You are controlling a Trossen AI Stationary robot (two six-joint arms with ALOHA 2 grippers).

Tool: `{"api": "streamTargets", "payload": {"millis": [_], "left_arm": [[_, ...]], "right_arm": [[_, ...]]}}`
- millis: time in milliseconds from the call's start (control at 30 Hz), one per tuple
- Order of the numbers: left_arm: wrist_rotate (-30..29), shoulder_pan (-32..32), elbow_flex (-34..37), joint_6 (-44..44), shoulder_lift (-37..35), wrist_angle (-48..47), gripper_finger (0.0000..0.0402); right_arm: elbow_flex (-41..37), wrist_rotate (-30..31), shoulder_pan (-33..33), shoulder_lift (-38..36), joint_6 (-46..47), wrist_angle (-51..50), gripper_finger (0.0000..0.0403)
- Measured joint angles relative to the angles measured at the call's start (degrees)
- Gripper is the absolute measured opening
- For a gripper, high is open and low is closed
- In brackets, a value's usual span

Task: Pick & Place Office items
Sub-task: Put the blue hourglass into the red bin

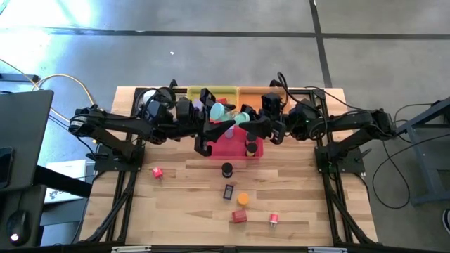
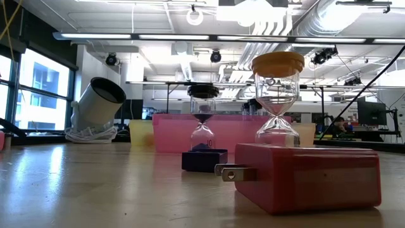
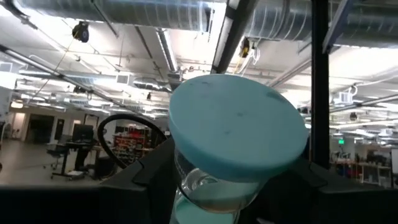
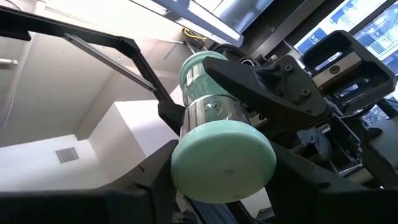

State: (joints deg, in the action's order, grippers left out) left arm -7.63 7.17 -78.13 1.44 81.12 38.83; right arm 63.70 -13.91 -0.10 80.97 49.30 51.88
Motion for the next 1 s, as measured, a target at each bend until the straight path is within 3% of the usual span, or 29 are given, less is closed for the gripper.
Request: {"api": "streamTargets", "payload": {"millis": [167, 567, 767, 1000], "left_arm": [[0.1, 0.1, 0.0, -0.6, 0.0, 0.0, 0.0210], [0.4, 0.1, 0.0, -0.1, -0.3, 0.3, 0.0352], [0.2, 0.6, 0.0, 1.3, -3.3, -0.9, 0.0359], [0.0, 0.6, -0.1, -0.5, -10.5, -10.1, 0.0359]], "right_arm": [[0.0, 0.1, 0.0, 0.0, 0.0, 0.0, 0.0189], [0.0, 0.2, 0.0, 0.0, -0.1, 0.0, 0.0189], [0.0, -0.5, 0.0, 0.0, -0.4, -0.2, 0.0187], [0.0, -3.3, 0.0, -0.1, -1.0, -3.7, 0.0186]]}}
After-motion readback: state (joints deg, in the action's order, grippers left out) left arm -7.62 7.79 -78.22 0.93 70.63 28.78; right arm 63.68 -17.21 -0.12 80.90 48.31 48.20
